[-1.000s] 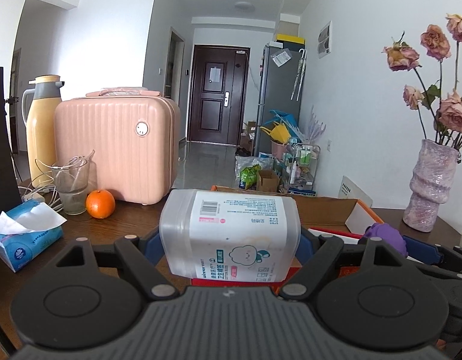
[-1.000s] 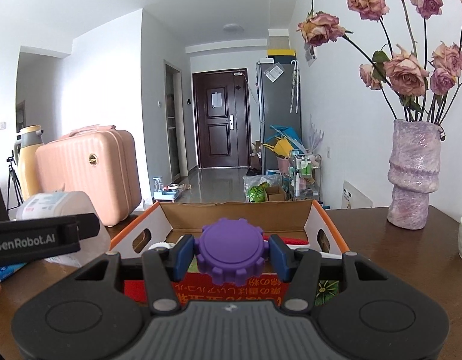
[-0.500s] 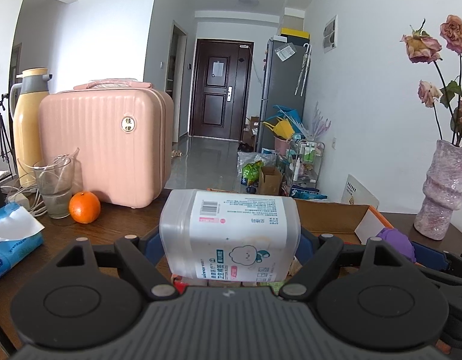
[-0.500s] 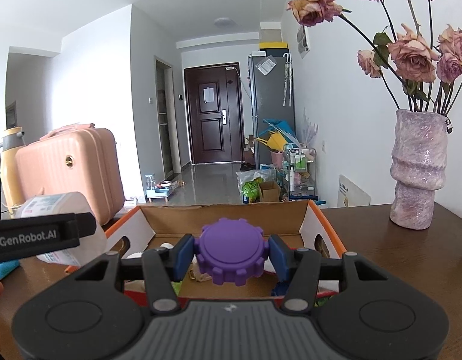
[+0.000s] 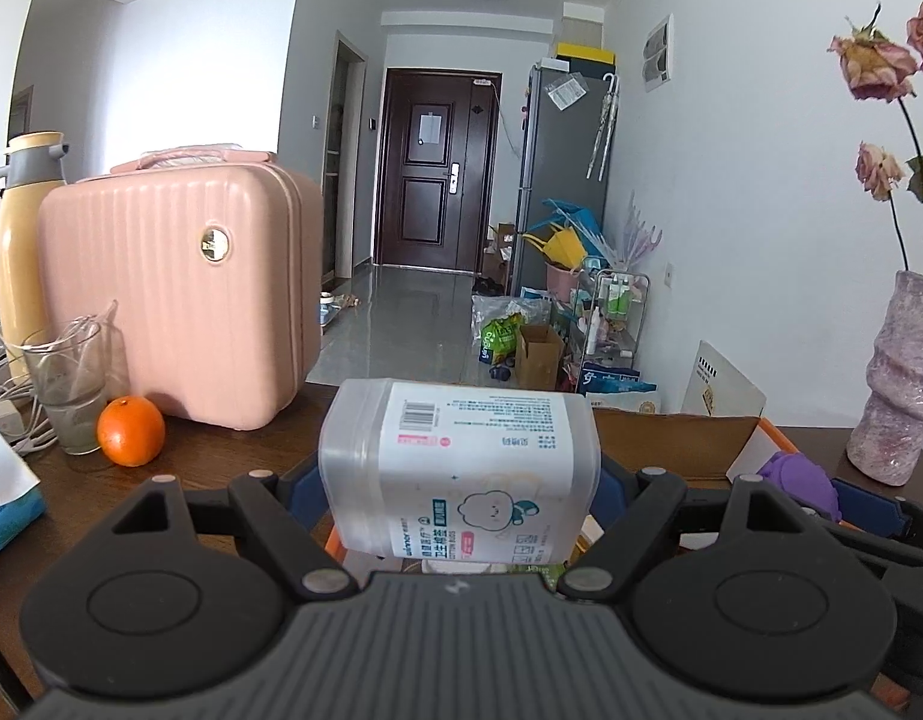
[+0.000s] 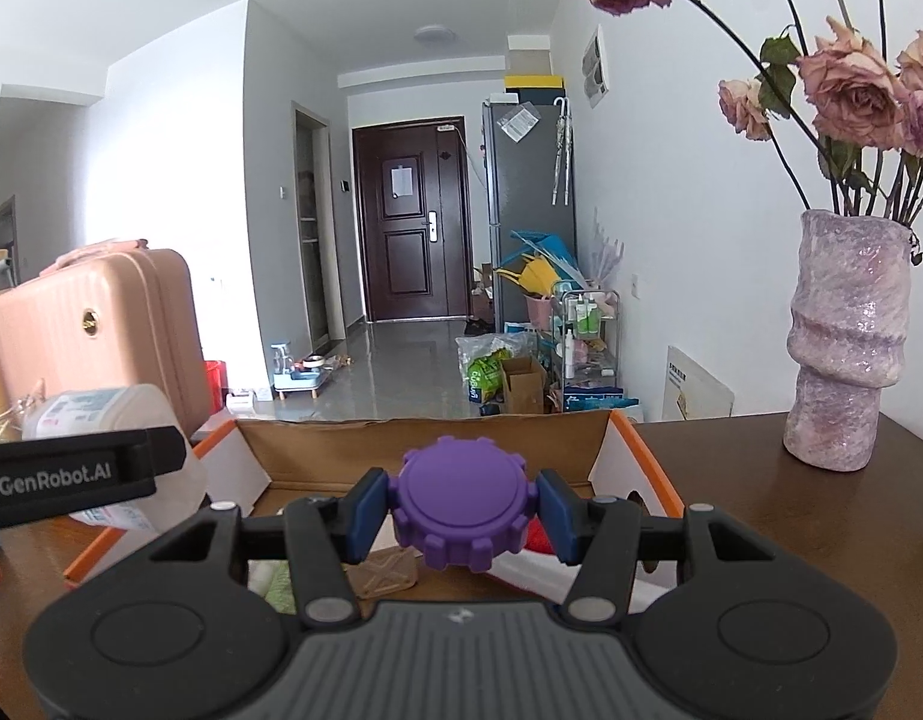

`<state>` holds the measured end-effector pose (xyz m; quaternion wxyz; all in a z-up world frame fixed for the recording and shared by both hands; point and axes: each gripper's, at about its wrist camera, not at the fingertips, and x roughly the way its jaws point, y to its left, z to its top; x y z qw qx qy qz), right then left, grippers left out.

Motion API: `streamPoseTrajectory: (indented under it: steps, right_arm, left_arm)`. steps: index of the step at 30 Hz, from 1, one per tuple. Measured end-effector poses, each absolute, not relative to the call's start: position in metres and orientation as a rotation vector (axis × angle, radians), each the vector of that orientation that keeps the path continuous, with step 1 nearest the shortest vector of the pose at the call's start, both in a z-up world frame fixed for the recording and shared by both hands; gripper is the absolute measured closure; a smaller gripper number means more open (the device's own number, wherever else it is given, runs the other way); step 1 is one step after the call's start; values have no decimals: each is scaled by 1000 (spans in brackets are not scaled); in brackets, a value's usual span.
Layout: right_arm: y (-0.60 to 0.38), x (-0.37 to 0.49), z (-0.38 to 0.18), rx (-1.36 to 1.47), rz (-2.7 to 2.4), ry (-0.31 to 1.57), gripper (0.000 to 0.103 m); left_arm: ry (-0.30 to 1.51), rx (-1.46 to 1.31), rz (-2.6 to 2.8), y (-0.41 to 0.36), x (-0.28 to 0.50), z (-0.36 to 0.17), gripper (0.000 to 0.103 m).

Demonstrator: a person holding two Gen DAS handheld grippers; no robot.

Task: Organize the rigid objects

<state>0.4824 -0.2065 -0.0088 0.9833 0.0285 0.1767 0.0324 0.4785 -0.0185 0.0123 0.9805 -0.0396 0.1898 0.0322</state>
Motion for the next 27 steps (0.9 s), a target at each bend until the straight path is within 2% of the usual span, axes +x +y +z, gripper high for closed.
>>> streamPoseTrajectory:
  steps: [7, 9, 11, 14, 27]
  right_arm:
    - [-205, 501, -13, 28, 52, 398, 49]
    - [-205, 504, -15, 8, 35, 424, 39]
    - [-207, 505, -16, -2, 17, 434, 9]
    - [-210, 505, -15, 13, 3, 434, 1]
    - [-215, 497, -7, 34, -9, 423, 0]
  left_arm:
    - [419, -64, 46, -19, 500, 7, 19]
    - [421, -62, 42, -17, 503, 7, 11]
    - [410, -53, 53, -14, 502, 9, 0]
    - [409, -56, 67, -11, 503, 10, 0]
    - [413, -62, 83, -5, 497, 16, 0]
